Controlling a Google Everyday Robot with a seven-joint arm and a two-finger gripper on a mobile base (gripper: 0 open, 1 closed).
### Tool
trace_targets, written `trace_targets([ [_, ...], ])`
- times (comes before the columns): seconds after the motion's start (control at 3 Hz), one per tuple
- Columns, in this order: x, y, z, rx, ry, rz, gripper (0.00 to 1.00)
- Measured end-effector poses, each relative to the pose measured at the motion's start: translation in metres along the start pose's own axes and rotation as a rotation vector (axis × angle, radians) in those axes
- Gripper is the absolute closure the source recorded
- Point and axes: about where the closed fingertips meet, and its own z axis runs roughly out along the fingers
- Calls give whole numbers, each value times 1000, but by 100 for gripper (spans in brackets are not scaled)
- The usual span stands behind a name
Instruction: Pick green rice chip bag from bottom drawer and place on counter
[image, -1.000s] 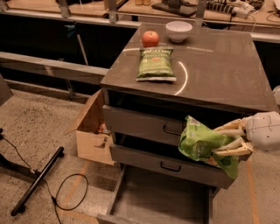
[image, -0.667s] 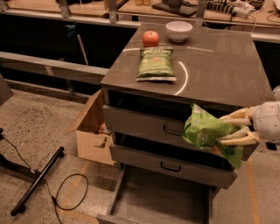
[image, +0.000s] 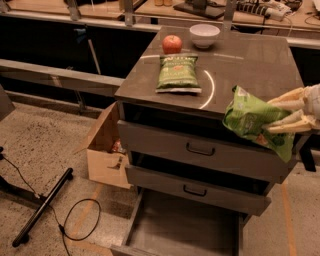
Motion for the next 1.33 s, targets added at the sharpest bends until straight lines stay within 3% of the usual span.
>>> trace_targets([
  [0.33, 0, -48, -11, 40, 39, -46, 100],
  [0.67, -2, -97, 0, 89, 71, -78, 100],
  [1.0, -3, -134, 23, 143, 73, -99, 85],
  [1.33, 2, -156, 43, 198, 96, -110, 62],
])
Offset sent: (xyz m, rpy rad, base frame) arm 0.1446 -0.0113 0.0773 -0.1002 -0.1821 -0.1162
